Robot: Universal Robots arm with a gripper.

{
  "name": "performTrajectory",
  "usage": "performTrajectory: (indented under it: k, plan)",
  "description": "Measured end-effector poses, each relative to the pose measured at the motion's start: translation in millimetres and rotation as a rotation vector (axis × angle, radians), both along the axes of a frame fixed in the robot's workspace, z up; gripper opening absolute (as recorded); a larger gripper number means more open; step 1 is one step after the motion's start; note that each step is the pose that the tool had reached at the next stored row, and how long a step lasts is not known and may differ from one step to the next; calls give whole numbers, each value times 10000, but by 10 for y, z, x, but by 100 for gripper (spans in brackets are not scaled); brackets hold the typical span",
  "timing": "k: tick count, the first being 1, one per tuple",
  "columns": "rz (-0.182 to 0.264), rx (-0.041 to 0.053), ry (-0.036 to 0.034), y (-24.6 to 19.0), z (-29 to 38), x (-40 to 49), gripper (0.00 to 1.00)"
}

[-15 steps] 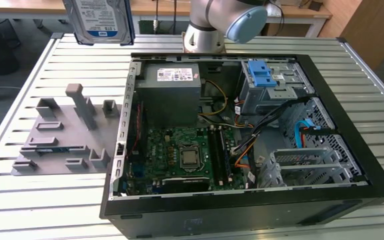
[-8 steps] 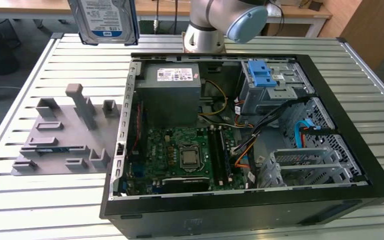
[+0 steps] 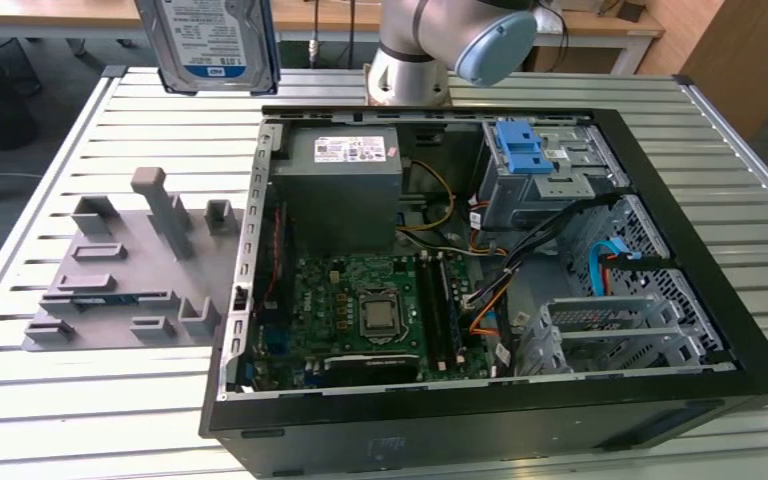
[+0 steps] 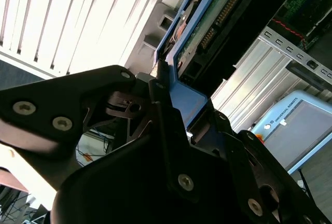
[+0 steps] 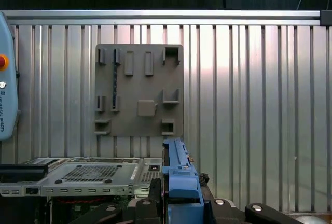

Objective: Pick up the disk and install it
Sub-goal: 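Pick up the disk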

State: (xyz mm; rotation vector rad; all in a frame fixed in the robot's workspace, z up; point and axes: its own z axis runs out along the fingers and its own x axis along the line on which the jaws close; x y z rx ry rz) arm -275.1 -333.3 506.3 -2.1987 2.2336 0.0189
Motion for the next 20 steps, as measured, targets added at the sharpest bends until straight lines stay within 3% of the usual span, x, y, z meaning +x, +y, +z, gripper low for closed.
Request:
performTrajectory:
  k: [20]
  plan:
    - [0, 0, 0, -70, 0, 15, 36]
